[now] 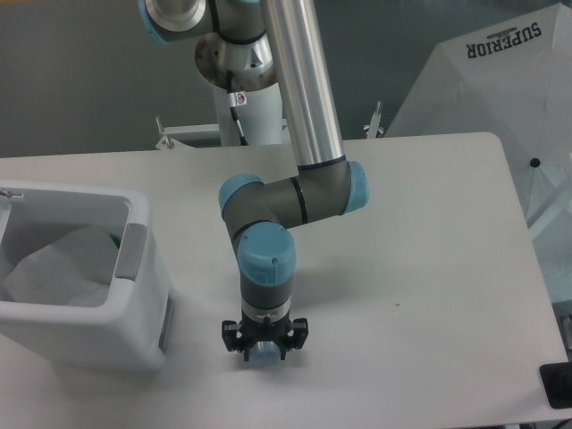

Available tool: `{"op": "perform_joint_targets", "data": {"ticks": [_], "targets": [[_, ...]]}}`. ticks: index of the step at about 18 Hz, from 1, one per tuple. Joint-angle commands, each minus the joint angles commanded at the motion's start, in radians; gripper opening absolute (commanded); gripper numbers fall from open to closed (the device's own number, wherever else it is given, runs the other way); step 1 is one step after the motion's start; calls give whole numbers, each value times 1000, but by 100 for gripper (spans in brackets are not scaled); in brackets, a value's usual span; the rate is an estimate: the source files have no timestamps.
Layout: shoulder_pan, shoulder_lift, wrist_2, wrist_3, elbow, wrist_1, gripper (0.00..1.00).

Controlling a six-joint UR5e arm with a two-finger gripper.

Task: Place the trash in the trash can
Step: 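Lower the gripper onto the bottle and close it around the bottle, then lift the bottle and carry it over the trash bin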

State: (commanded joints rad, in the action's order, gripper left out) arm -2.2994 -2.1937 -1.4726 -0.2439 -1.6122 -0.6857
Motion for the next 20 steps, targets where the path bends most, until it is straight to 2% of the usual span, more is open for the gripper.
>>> {"op": "perform_joint_targets", "data": {"ticks": [5, 8, 10, 15, 20], "targets": [[-6, 97, 0, -3, 2, 1, 63], [-31, 164, 2, 8, 44, 8, 63], [-52, 180, 2, 11, 92, 9, 63], [-95, 184, 3, 115, 276, 11, 63], [-101, 209, 6, 120, 379, 21, 59]]}}
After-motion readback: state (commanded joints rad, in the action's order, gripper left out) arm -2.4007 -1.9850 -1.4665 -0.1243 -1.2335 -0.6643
